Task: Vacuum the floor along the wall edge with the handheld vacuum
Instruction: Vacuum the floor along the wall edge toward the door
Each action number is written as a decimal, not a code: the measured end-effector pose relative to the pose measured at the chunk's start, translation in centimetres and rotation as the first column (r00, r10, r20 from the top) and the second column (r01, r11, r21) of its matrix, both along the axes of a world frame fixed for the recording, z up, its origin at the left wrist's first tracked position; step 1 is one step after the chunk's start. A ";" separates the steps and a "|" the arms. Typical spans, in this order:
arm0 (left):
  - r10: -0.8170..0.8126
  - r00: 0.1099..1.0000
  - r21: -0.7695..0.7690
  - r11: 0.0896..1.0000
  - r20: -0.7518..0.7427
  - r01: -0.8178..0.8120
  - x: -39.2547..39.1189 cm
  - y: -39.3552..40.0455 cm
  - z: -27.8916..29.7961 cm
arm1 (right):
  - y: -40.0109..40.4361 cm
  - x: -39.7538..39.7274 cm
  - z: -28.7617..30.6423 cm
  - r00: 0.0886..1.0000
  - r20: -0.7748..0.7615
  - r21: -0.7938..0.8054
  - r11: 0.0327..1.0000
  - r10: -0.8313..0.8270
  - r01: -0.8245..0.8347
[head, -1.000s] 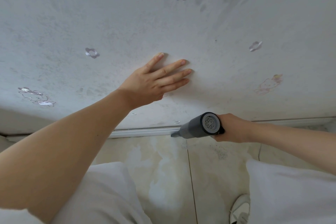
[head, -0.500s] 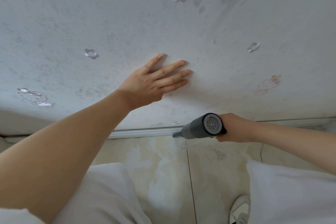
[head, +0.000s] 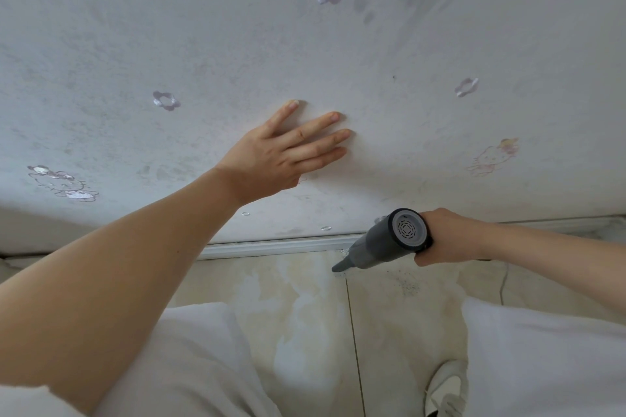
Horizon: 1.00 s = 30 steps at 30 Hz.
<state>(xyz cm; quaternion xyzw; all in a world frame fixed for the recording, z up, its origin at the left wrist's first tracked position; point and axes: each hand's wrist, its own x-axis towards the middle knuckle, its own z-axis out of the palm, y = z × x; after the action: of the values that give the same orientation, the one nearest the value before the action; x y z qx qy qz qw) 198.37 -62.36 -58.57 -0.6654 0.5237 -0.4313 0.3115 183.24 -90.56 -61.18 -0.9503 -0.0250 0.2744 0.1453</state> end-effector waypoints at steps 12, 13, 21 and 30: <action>0.007 1.000 0.005 1.000 0.004 -0.007 -0.1 0.0 0.1 | -0.4 0.1 0.2 1.000 0.026 -0.030 0.999 0.018 -0.017; 0.008 1.000 0.007 1.000 0.002 -0.008 -0.1 0.0 0.1 | -0.4 0.1 0.2 1.000 0.019 -0.033 0.999 0.014 -0.013; 0.007 1.000 0.003 1.000 -0.001 -0.007 -0.1 -0.1 0.1 | -0.1 -0.3 0.1 1.000 0.017 -0.034 0.999 0.015 -0.015; 0.011 1.000 -0.005 1.000 -0.024 -0.011 -0.2 0.0 0.1 | 0.4 -0.6 0.5 0.999 -0.035 -0.046 0.999 0.016 -0.018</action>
<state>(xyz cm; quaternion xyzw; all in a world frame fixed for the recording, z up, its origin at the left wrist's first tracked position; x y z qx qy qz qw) 198.20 -62.40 -58.50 -0.6743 0.5226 -0.4228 0.3058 182.67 -90.19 -60.64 -0.9482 -0.0241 0.2926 0.1211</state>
